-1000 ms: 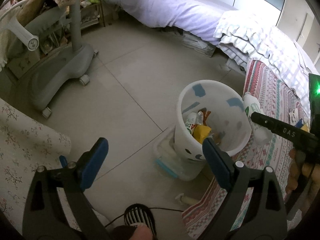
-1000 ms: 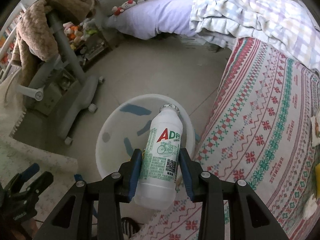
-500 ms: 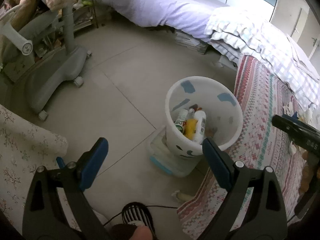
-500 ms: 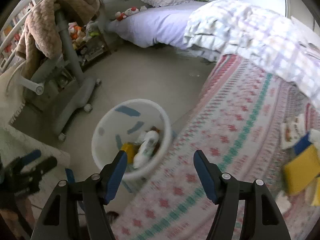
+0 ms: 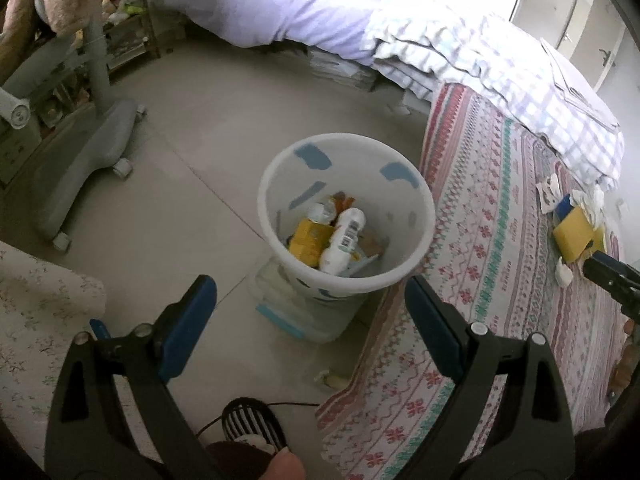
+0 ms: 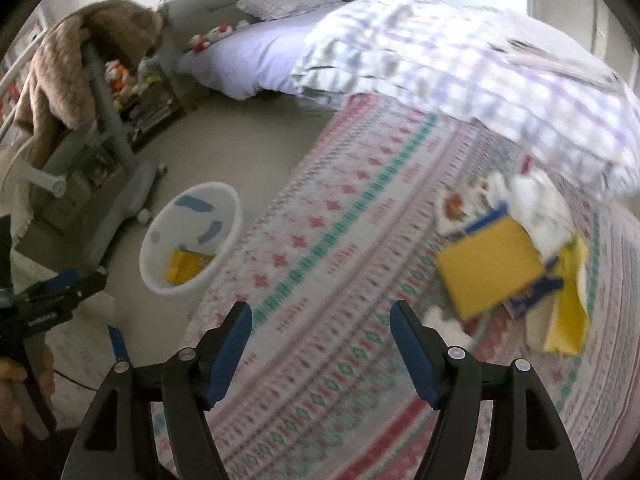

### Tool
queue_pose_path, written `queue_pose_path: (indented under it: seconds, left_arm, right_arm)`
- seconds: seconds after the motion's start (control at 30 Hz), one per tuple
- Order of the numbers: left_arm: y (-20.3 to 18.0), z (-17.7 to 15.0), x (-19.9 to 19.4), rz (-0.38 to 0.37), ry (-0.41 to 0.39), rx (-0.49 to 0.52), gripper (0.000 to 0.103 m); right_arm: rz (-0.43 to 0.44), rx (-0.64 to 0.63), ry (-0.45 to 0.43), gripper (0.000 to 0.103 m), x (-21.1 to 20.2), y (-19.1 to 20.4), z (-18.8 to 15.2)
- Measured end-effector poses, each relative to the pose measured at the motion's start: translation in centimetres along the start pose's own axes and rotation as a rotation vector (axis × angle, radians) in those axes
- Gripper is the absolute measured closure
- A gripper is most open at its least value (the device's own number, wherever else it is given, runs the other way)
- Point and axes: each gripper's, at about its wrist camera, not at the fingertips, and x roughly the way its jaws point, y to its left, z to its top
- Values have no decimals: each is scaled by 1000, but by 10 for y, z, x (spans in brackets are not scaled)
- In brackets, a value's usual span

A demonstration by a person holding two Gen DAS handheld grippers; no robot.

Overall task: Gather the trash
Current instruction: 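Move both tools back over the bed toward the yellow sponge and tissue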

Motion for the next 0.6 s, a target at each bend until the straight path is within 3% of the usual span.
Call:
queue_pose_path:
  seconds: [0.4,0.6]
  left_arm:
    - [-36,-1,9,-30,37,37,8]
    - [-49,-3,14,-30,53,61,8]
  right_arm:
    - [-71,200,44,29,7,-77,-18]
    - [-49,302,109,29,27,-97,-23]
